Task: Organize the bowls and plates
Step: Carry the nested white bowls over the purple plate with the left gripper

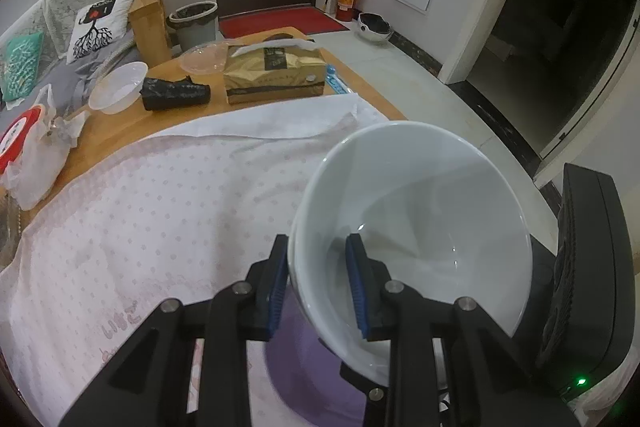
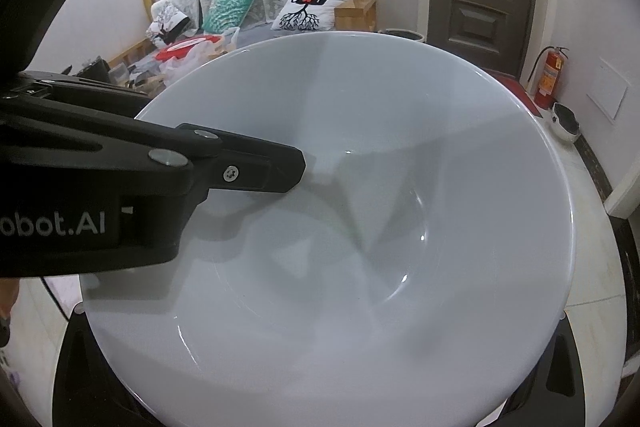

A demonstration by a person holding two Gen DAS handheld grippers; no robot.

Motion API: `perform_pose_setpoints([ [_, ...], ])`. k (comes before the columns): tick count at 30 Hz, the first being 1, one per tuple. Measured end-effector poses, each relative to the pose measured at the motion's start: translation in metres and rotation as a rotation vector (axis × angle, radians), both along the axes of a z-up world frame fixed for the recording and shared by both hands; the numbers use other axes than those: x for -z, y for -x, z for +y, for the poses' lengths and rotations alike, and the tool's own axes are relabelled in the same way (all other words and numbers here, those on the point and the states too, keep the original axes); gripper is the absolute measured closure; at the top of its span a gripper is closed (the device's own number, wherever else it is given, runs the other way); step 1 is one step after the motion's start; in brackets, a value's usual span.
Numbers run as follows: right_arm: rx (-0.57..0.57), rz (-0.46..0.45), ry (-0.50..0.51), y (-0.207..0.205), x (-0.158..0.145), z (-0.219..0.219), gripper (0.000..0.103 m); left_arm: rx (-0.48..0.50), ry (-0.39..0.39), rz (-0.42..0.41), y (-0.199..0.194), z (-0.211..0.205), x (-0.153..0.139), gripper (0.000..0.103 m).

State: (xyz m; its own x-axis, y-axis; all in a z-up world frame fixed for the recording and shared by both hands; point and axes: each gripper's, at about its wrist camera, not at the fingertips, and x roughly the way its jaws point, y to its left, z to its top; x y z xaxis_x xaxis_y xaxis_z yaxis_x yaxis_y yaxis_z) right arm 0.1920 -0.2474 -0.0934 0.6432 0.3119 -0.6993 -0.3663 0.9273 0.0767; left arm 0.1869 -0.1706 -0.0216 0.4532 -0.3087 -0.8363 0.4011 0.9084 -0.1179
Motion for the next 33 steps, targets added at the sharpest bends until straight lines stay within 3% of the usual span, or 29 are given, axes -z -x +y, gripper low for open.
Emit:
perform_pose_setpoints([
  [16,0.015,0.054,-0.013,0.043,0.02,-0.017,0.002,0.017,-0.006,0.033,0.035,-0.013,0.02,0.079],
  [33,0.002,0.101,0.013,0.061,0.039,-0.011,0.002,0.021,-0.004,0.084,0.052,-0.011,0.045,0.079],
])
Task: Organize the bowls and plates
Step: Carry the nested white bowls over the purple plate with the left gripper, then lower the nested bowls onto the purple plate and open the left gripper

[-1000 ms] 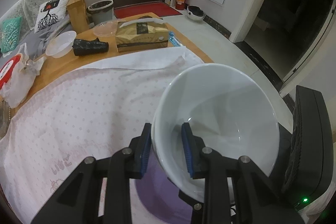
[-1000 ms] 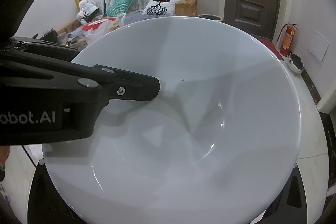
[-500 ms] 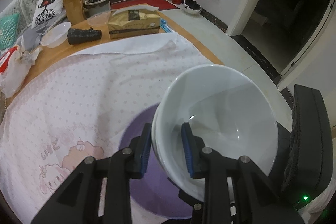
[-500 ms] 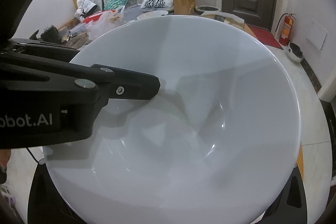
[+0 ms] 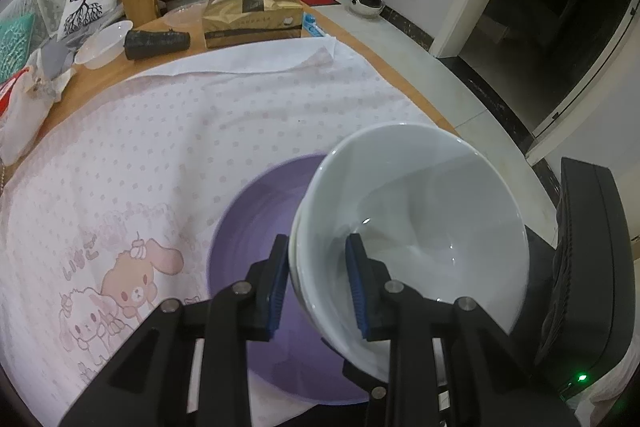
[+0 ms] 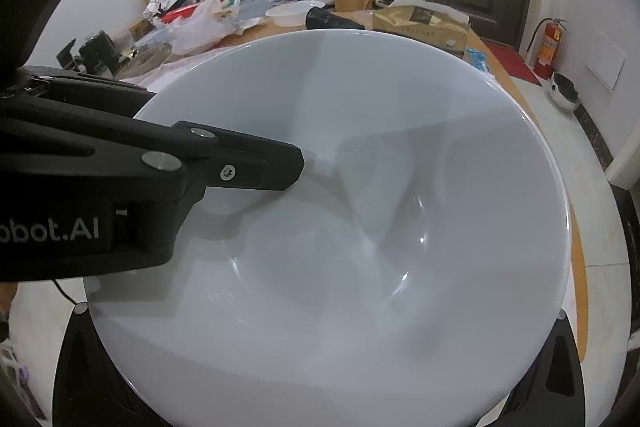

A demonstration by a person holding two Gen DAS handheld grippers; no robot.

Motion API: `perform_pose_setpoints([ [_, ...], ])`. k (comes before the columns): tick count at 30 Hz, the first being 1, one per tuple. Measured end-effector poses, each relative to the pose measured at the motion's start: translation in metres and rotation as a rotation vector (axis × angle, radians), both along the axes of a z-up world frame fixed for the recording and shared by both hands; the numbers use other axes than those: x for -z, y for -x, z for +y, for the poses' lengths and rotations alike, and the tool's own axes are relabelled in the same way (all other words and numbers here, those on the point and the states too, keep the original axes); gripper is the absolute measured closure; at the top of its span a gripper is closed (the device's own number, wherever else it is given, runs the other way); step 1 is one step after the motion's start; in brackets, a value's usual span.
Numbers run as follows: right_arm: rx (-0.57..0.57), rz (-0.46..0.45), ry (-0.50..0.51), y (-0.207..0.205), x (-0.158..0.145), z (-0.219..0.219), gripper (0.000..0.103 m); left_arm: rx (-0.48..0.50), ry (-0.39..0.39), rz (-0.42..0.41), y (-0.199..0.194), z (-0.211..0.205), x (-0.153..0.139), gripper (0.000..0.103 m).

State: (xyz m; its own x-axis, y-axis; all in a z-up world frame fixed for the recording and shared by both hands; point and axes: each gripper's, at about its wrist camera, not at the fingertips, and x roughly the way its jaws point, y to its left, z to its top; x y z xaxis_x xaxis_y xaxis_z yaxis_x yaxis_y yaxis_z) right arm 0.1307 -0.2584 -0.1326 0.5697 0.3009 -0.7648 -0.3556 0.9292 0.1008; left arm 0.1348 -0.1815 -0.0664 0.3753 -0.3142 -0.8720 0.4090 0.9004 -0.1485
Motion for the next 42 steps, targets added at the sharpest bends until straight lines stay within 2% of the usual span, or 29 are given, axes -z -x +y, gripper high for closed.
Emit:
perform_pose_setpoints([
  [22,-0.02,0.036,0.017,-0.002,0.012,0.005,0.002,0.003,-0.021,0.038,-0.001,0.004,0.017,0.079],
  [42,-0.028,0.042,0.019,-0.004,0.011,0.007,0.001,-0.013,-0.018,0.024,-0.004,0.008,0.017,0.078],
])
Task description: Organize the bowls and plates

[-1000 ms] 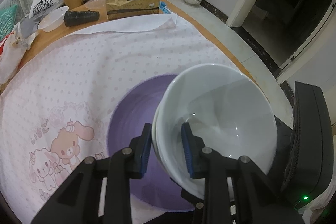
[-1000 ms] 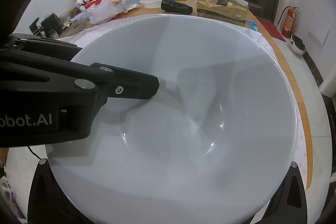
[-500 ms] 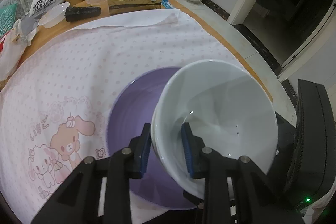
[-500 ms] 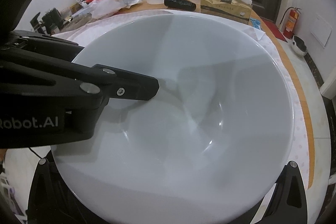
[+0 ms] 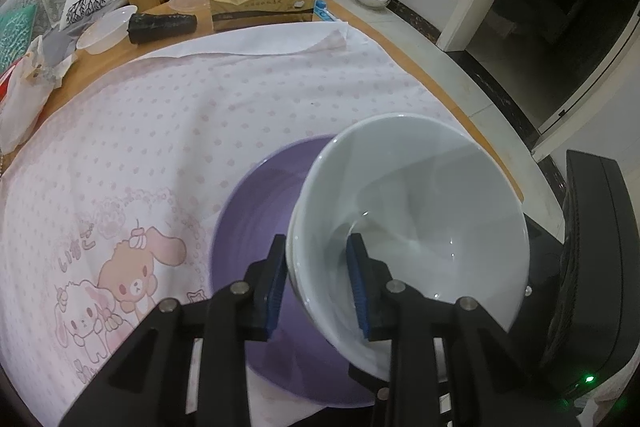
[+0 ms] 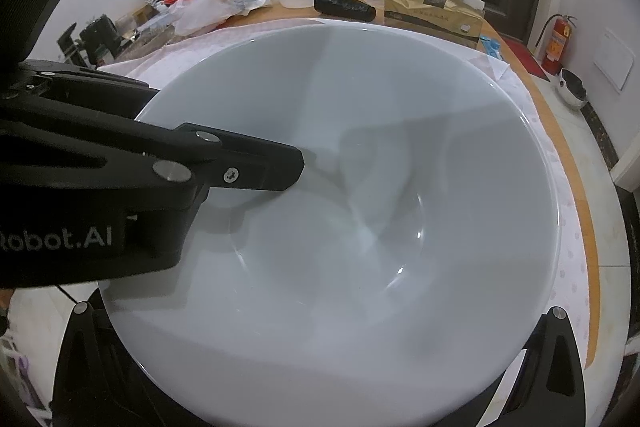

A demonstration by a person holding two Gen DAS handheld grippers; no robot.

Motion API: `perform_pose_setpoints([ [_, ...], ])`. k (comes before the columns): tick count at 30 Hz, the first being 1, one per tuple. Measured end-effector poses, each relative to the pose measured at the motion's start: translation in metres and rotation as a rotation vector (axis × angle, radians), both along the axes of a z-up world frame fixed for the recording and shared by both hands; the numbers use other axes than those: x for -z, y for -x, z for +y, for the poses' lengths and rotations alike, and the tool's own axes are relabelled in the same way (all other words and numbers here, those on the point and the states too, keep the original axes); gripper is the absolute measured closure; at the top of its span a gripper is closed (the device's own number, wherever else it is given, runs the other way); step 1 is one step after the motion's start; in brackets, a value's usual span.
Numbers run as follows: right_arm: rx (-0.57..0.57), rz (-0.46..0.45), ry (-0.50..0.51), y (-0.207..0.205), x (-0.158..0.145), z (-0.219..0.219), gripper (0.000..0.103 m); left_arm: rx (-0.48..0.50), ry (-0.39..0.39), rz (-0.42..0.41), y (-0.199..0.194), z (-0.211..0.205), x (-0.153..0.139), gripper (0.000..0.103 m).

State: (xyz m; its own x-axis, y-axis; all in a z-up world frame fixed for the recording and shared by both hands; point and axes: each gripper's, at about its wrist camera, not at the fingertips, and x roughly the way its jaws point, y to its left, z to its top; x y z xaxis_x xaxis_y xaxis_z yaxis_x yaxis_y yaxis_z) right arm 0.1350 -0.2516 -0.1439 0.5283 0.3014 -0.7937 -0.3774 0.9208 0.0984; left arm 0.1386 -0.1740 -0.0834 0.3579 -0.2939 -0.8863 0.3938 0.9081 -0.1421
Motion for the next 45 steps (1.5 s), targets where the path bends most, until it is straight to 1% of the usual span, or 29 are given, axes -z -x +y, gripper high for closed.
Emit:
perform_pose_setpoints([
  [4,-0.004,0.007,0.005,-0.001,-0.001,0.0,0.001,0.002,0.0,0.001,0.0,-0.001,0.0,0.077],
  [8,-0.013,0.009,0.012,-0.001,-0.002,0.0,0.001,0.013,-0.003,-0.002,0.002,-0.004,0.001,0.07],
  [16,-0.015,-0.009,0.03,0.005,-0.006,-0.001,0.002,0.011,-0.006,0.0,0.005,-0.005,0.0,0.068],
  [17,-0.013,-0.013,0.029,0.007,-0.007,-0.002,0.003,0.012,-0.007,0.001,0.005,-0.004,-0.001,0.067],
  [20,-0.01,-0.022,0.019,0.011,-0.01,-0.005,0.003,0.011,-0.005,-0.011,0.006,-0.003,-0.003,0.055],
  [23,-0.005,-0.026,0.012,0.015,-0.013,-0.008,0.003,0.007,0.001,-0.017,0.008,0.0,-0.007,0.054],
  [25,0.0,-0.029,0.013,0.018,-0.015,-0.01,0.003,0.003,0.009,-0.019,0.009,0.001,-0.01,0.049],
  [26,0.002,-0.035,0.013,0.02,-0.017,-0.012,0.003,0.003,0.011,-0.027,0.01,0.001,-0.013,0.044],
  [29,0.006,-0.054,0.009,0.026,-0.023,-0.015,0.003,0.011,0.014,-0.059,0.016,0.001,-0.022,0.039],
  [30,0.007,-0.062,0.008,0.029,-0.025,-0.016,0.003,0.012,0.017,-0.067,0.017,0.001,-0.025,0.036],
  [35,-0.001,-0.099,0.02,0.04,-0.034,-0.022,0.002,0.016,0.044,-0.11,0.025,0.005,-0.039,0.03],
  [39,-0.023,-0.157,0.021,0.051,-0.044,-0.025,0.001,0.002,0.061,-0.151,0.033,0.011,-0.049,0.021],
  [42,-0.029,-0.191,-0.002,0.056,-0.052,-0.029,0.001,-0.013,0.084,-0.173,0.038,0.019,-0.055,0.02],
  [45,-0.021,-0.209,-0.048,0.057,-0.06,-0.034,0.001,-0.027,0.085,-0.199,0.04,0.022,-0.059,0.019],
])
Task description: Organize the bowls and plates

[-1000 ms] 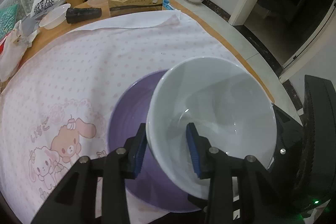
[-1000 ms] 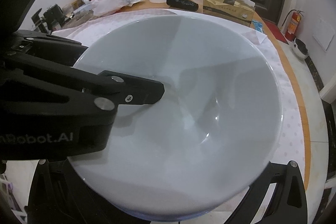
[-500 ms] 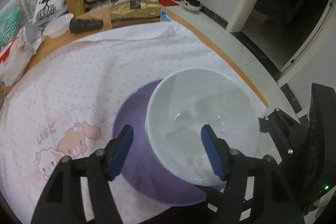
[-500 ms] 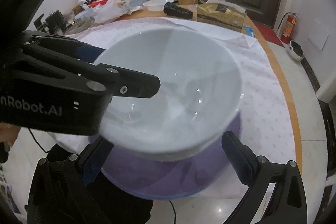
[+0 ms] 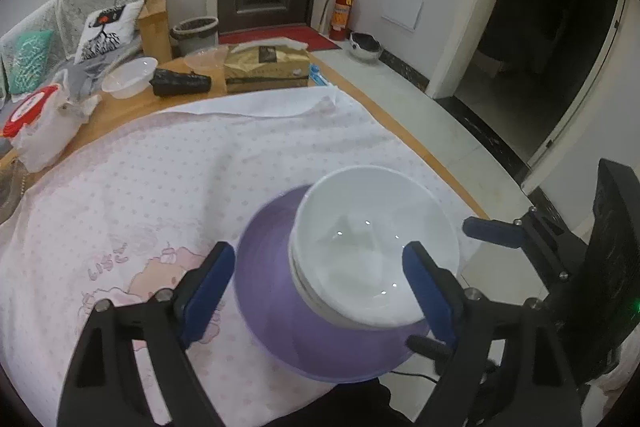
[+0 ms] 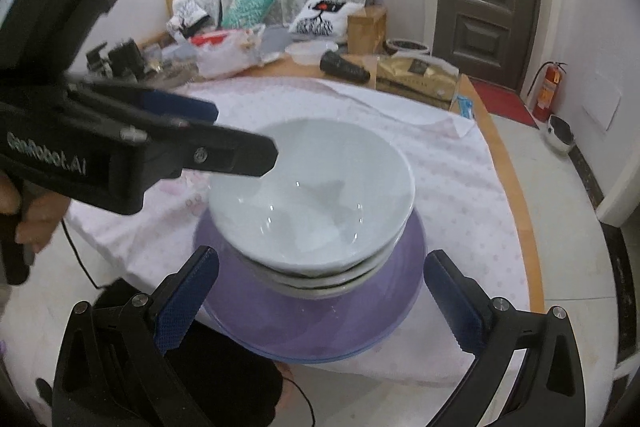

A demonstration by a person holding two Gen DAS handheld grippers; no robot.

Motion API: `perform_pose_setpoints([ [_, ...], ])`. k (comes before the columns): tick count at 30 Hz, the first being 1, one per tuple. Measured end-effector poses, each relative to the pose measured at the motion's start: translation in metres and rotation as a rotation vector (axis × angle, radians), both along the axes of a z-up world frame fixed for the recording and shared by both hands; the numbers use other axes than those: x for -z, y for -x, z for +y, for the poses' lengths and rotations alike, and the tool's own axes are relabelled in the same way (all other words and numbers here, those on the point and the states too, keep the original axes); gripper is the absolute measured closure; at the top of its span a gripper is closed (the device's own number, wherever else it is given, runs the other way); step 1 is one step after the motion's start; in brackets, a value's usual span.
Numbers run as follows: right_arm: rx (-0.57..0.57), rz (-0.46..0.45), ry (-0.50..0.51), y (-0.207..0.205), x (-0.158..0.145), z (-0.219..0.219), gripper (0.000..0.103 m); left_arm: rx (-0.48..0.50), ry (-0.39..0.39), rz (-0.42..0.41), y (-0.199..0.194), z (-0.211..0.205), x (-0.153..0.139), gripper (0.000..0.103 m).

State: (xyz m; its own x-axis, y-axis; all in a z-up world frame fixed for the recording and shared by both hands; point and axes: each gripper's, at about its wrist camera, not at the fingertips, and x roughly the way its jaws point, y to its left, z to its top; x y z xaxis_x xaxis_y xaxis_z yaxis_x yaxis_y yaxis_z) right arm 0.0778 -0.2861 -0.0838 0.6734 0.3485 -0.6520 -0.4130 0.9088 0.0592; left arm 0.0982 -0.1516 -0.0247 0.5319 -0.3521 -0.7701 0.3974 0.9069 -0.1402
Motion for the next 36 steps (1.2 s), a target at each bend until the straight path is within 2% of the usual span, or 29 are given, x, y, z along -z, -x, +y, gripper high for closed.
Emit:
perform_pose_setpoints([
  [2,0.011,-0.01,-0.018,-0.001,-0.004,-0.002,0.001,-0.02,0.006,-0.024,0.002,0.005,-0.003,0.018],
  [4,0.023,-0.031,-0.025,0.0,-0.01,-0.003,0.001,-0.043,0.018,-0.05,0.004,0.011,-0.007,0.01],
  [7,0.038,-0.069,-0.019,0.003,-0.017,-0.003,0.001,-0.068,0.025,-0.096,0.008,0.018,-0.011,0.01],
  [11,0.052,-0.122,-0.007,0.005,-0.025,-0.003,0.001,-0.1,-0.003,-0.155,0.013,0.026,-0.015,0.009],
  [14,0.068,-0.171,0.013,0.006,-0.029,0.0,0.001,-0.126,-0.026,-0.194,0.016,0.033,-0.016,0.0],
  [29,0.074,-0.217,-0.002,-0.005,-0.043,0.018,0.001,-0.248,-0.079,-0.262,0.03,0.07,-0.016,0.0],
  [36,0.052,-0.279,-0.008,-0.005,-0.054,0.031,0.001,-0.343,-0.119,-0.371,0.044,0.087,-0.026,0.0],
])
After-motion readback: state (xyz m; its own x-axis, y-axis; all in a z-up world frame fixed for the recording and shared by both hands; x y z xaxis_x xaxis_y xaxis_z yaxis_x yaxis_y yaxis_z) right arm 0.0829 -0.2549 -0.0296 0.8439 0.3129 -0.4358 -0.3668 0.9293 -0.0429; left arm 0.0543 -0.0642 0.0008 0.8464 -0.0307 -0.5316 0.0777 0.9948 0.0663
